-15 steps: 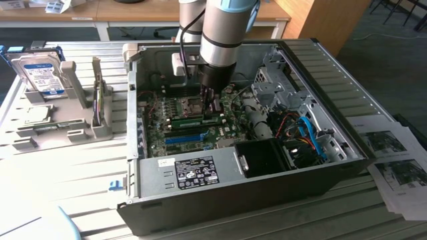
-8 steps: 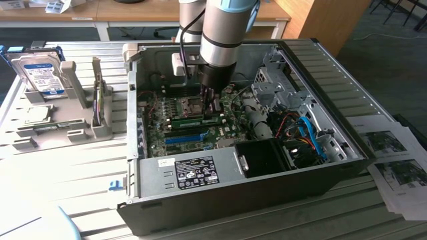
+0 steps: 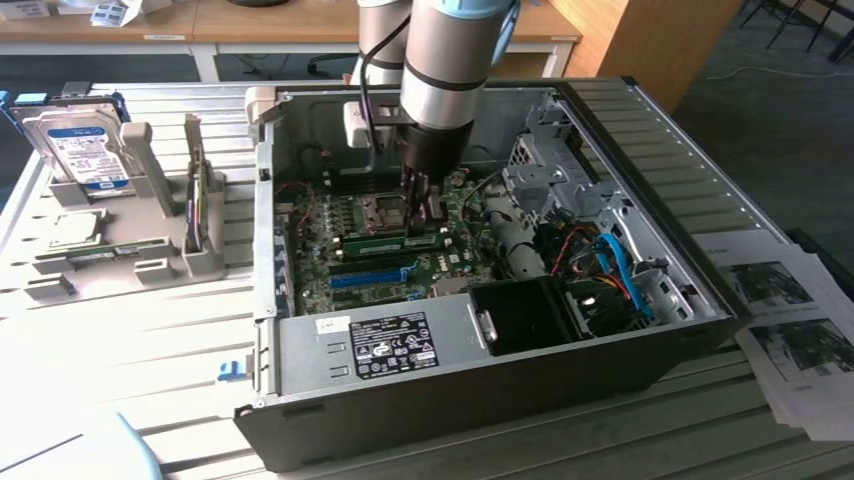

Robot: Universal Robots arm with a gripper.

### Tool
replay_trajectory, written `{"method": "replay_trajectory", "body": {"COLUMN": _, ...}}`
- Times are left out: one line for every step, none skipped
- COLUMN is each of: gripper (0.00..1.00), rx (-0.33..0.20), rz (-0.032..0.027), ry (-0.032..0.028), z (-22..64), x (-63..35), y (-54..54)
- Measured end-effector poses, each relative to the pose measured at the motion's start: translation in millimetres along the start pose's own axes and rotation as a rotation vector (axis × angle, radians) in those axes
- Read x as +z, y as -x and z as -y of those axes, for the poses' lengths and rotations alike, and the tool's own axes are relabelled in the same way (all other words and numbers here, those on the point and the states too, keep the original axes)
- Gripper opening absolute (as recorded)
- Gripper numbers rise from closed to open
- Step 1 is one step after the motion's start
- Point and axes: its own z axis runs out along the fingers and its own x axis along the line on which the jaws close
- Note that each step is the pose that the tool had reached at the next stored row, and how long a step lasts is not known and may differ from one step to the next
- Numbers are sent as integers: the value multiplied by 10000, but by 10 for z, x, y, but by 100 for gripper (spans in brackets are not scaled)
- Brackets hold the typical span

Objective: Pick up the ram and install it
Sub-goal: 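Insert the ram into the slot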

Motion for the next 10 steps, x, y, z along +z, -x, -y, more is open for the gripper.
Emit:
{"method": "replay_trajectory", "body": {"gripper": 24, "rx": 0, "rz": 0, "ry": 0, "z": 0, "x": -8, "y": 0}}
{"method": "replay_trajectory", "body": {"gripper": 24, "rx": 0, "rz": 1, "ry": -1, "z": -1, "x": -14, "y": 1}}
{"method": "replay_trajectory", "body": {"gripper": 24, "rx": 0, "rz": 0, "ry": 0, "z": -1, "x": -21, "y": 1}}
{"method": "replay_trajectory", "body": {"gripper": 24, "rx": 0, "rz": 1, "ry": 0, "z": -1, "x": -27, "y": 1}}
{"method": "replay_trajectory", "body": {"gripper": 24, "rx": 0, "rz": 1, "ry": 0, "z": -1, "x": -34, "y": 1}}
{"method": "replay_trajectory", "body": {"gripper": 24, "rx": 0, "rz": 0, "ry": 0, "z": -2, "x": -42, "y": 1}}
{"method": "replay_trajectory", "body": {"gripper": 24, "rx": 0, "rz": 0, "ry": 0, "z": -2, "x": -49, "y": 1}}
{"method": "replay_trajectory", "body": {"gripper": 24, "rx": 0, "rz": 1, "ry": 0, "z": -2, "x": -56, "y": 2}}
{"method": "replay_trajectory", "body": {"gripper": 24, "rx": 0, "rz": 1, "ry": 0, "z": -3, "x": -62, "y": 2}}
{"method": "replay_trajectory", "body": {"gripper": 24, "rx": 0, "rz": 0, "ry": 0, "z": -3, "x": -69, "y": 2}}
